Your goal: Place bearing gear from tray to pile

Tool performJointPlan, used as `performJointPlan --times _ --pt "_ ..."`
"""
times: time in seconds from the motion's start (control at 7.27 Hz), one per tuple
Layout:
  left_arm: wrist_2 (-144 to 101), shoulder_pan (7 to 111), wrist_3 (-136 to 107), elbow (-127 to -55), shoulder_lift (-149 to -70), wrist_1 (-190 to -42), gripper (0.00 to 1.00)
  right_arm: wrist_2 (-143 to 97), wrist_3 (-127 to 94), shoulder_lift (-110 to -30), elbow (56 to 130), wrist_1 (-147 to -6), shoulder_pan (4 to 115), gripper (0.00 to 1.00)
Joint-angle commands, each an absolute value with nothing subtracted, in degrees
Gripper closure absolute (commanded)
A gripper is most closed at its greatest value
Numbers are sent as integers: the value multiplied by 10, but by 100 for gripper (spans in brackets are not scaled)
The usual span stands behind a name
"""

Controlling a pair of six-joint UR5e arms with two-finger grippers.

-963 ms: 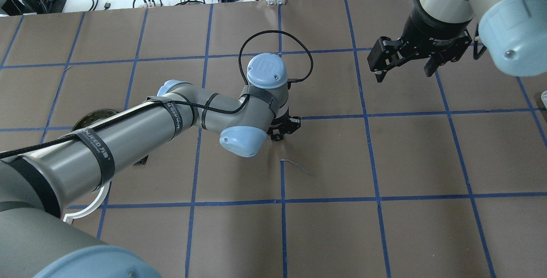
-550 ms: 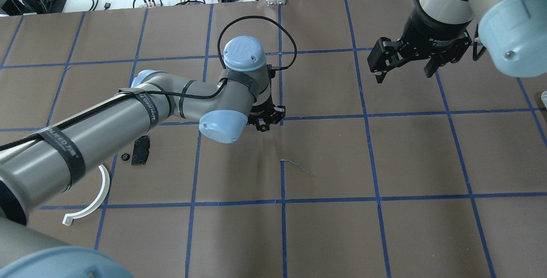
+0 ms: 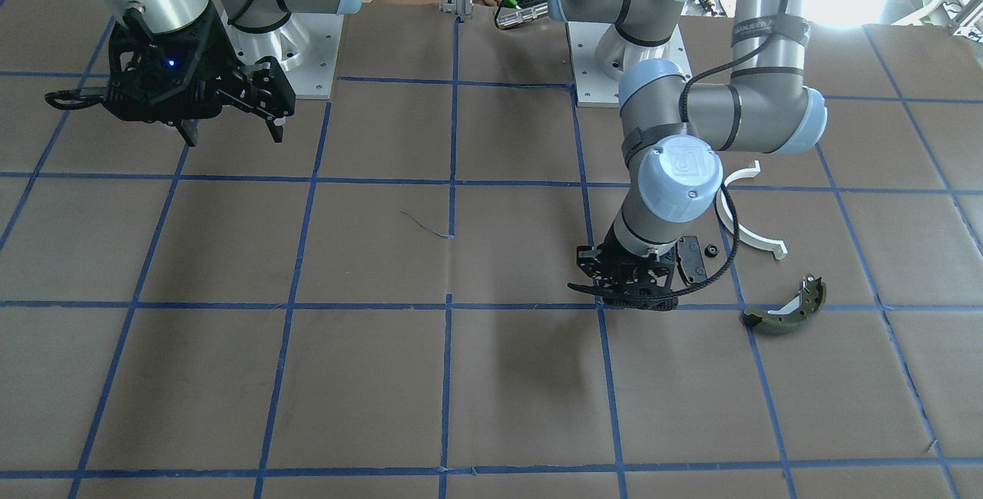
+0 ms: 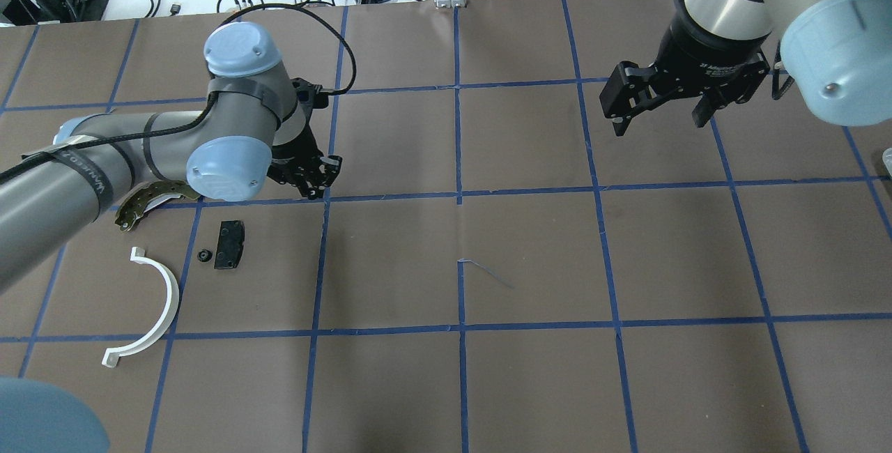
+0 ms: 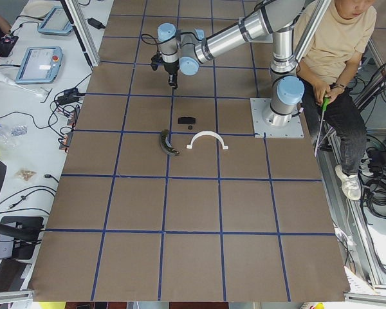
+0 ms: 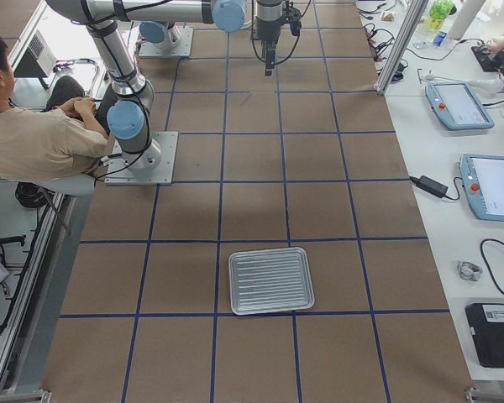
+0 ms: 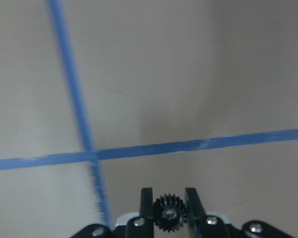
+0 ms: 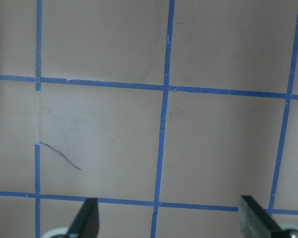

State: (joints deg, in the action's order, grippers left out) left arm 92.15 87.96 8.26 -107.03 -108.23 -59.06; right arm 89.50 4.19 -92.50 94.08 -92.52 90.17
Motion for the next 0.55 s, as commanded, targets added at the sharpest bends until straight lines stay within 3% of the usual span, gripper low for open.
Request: performJointPlan --times 0.0,0.41 --pt "924 773 224 -1084 -1074 -592 100 896 41 -926 941 -919 901 0" --pt "922 684 321 -1084 -1093 -582 100 895 41 -927 941 -922 903 0"
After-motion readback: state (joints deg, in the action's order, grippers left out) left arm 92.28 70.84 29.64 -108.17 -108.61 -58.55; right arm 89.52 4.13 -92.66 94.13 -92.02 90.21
